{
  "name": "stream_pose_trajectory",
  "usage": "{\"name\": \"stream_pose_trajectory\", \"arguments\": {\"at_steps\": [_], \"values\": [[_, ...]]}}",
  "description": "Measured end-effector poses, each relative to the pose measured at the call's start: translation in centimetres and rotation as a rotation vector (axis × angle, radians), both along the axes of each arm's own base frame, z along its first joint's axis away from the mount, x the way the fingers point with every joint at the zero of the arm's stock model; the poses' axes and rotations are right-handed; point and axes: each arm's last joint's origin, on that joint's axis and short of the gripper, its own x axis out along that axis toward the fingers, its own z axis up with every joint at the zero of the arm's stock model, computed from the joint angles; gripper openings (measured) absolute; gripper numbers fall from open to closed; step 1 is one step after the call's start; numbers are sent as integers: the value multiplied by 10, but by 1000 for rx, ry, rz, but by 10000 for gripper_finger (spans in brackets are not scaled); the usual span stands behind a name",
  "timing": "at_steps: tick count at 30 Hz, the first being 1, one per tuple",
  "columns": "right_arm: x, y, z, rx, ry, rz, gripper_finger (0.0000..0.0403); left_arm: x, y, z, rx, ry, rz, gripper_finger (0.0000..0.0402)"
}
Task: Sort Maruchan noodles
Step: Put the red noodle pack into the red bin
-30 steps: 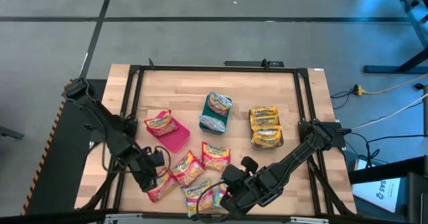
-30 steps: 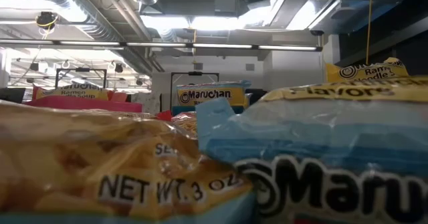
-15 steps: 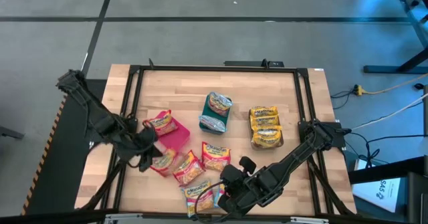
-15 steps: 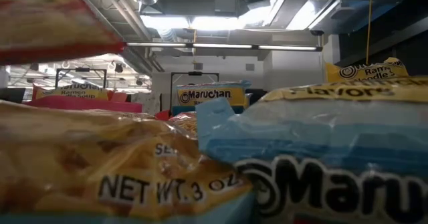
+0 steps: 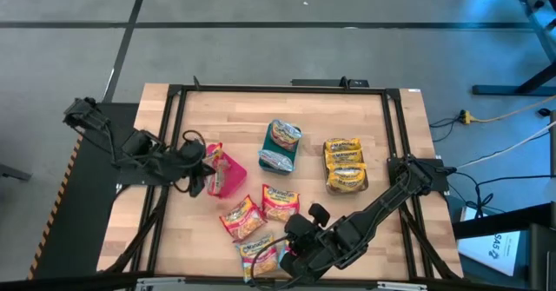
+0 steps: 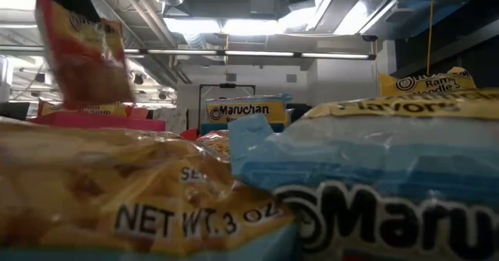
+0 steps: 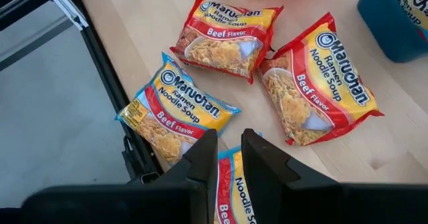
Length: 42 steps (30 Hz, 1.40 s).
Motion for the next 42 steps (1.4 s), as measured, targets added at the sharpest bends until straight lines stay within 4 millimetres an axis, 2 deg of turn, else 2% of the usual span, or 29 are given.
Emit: {"name": "stream_pose_trajectory", "arguments": {"at_steps": [14, 32, 42], "values": [[0, 0, 0, -2, 1, 0, 67, -3, 21, -10, 2, 191, 12, 0], [0, -1, 0, -21, -15, -12, 67, -3, 32, -12, 55, 235, 2, 0], [2, 0, 1, -6, -34, -13, 67, 5, 35, -24, 80, 380, -47, 0]]}}
